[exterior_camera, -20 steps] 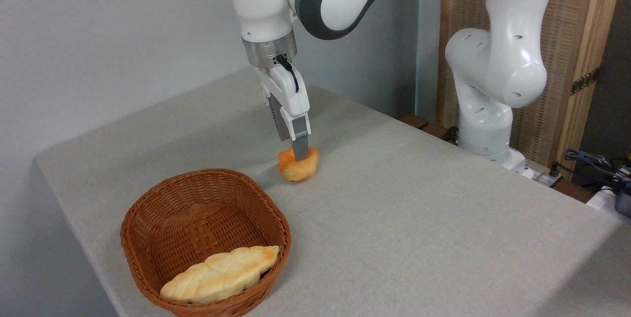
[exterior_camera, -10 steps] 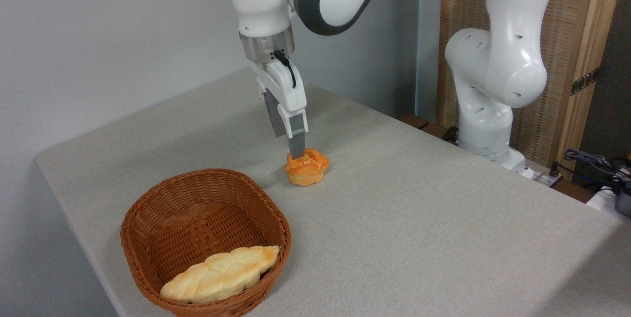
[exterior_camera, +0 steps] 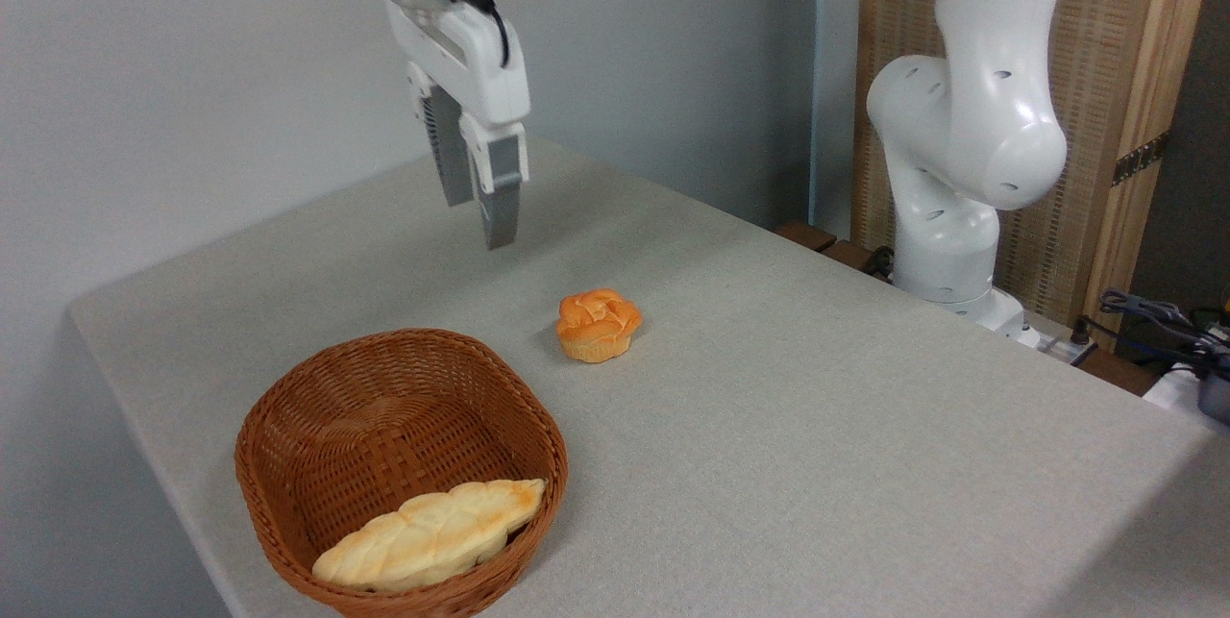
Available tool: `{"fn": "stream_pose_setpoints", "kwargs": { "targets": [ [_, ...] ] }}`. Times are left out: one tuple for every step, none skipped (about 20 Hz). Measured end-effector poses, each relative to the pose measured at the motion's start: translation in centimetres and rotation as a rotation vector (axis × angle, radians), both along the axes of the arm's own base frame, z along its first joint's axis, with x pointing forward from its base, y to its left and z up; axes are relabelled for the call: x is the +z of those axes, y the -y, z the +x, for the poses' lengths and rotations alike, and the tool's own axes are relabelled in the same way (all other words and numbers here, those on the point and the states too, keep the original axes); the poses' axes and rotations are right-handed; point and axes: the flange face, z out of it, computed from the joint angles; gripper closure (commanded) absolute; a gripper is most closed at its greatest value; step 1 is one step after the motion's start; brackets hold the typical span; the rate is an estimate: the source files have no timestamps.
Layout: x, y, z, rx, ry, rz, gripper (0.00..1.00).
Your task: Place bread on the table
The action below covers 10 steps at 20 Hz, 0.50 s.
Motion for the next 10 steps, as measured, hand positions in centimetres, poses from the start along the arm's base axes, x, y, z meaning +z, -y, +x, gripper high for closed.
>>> {"fn": "stream_pose_setpoints", "kwargs": {
  "targets": [
    [0.8, -0.3, 0.8, 0.009, -0.001, 0.0, 0.0],
    [1.6, -0.8, 1.5, 0.02, -0.001, 0.001, 0.0],
    [2.3, -1.4, 2.2, 0.034, -0.002, 0.003, 0.0],
    [3.0, -2.3, 2.9, 0.052, -0.003, 0.004, 0.0],
    [3.6, -3.2, 3.4, 0.07, -0.003, 0.005, 0.0],
    [4.3, -3.9, 3.7, 0.084, -0.004, 0.005, 0.0],
    [5.0, -4.4, 3.9, 0.092, -0.002, 0.005, 0.0],
    [5.4, -4.6, 4.0, 0.097, -0.002, 0.006, 0.0],
    [5.6, -5.0, 4.0, 0.104, -0.004, 0.007, 0.0],
    [5.8, -5.6, 4.2, 0.114, -0.004, 0.007, 0.0]
  ]
}}
